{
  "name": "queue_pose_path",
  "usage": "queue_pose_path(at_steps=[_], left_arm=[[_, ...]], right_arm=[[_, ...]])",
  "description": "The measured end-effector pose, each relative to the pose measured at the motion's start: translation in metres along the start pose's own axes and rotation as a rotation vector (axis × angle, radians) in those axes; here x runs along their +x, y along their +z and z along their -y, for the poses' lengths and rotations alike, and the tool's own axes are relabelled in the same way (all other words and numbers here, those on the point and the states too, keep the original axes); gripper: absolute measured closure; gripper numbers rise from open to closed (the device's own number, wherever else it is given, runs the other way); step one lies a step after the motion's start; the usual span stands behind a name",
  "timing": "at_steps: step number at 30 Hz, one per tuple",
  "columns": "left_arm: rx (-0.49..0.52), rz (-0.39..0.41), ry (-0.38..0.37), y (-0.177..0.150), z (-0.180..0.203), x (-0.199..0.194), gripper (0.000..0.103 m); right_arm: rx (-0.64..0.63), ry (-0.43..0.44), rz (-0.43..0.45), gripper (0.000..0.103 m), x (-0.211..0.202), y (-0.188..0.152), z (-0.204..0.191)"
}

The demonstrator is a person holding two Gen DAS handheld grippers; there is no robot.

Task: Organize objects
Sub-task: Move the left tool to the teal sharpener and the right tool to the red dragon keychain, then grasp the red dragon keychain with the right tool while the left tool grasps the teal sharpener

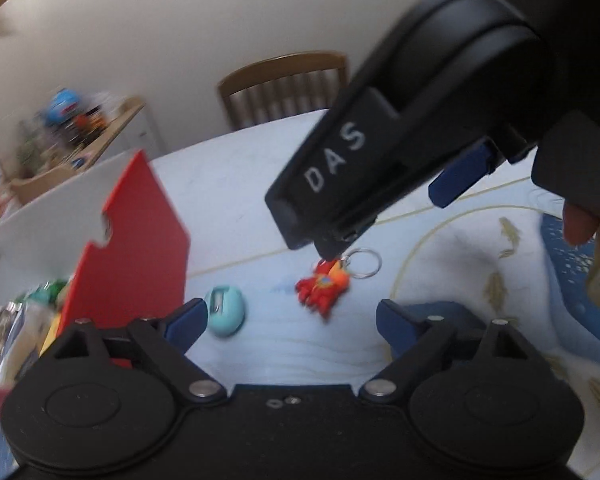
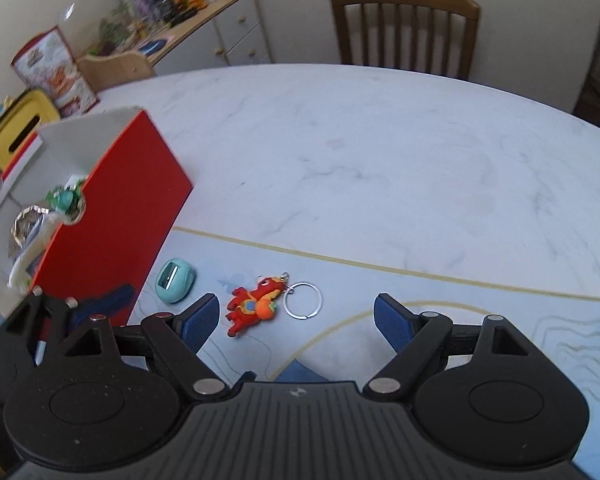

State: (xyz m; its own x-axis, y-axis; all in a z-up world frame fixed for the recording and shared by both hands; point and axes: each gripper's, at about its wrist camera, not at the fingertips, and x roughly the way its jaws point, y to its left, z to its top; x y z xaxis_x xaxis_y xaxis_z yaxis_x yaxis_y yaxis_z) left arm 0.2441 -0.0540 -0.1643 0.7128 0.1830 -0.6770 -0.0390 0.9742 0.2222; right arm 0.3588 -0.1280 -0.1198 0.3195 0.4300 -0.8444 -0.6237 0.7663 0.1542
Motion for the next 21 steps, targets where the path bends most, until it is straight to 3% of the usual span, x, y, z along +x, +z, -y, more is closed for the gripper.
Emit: queue_pose_path(at_steps=[6, 11, 21], left_arm=[[-0.154, -0.066, 0.058, 0.005, -0.011, 0.015, 0.008], [-0.149, -0.087, 0.079, 0.001, -0.01, 0.019, 0.009], [-0.188, -0.115, 0.108, 0.007, -0.009, 0.03, 0.009]], right_arm=[[-0.092, 0.047, -0.051, 0.018, 0.009, 0.006, -0.006], [-0.126, 0.07, -0.093, 0.019, 0.025, 0.018, -0.013], [-0.176, 0.054, -0.19, 0.049, 0.056, 0.024, -0.021]])
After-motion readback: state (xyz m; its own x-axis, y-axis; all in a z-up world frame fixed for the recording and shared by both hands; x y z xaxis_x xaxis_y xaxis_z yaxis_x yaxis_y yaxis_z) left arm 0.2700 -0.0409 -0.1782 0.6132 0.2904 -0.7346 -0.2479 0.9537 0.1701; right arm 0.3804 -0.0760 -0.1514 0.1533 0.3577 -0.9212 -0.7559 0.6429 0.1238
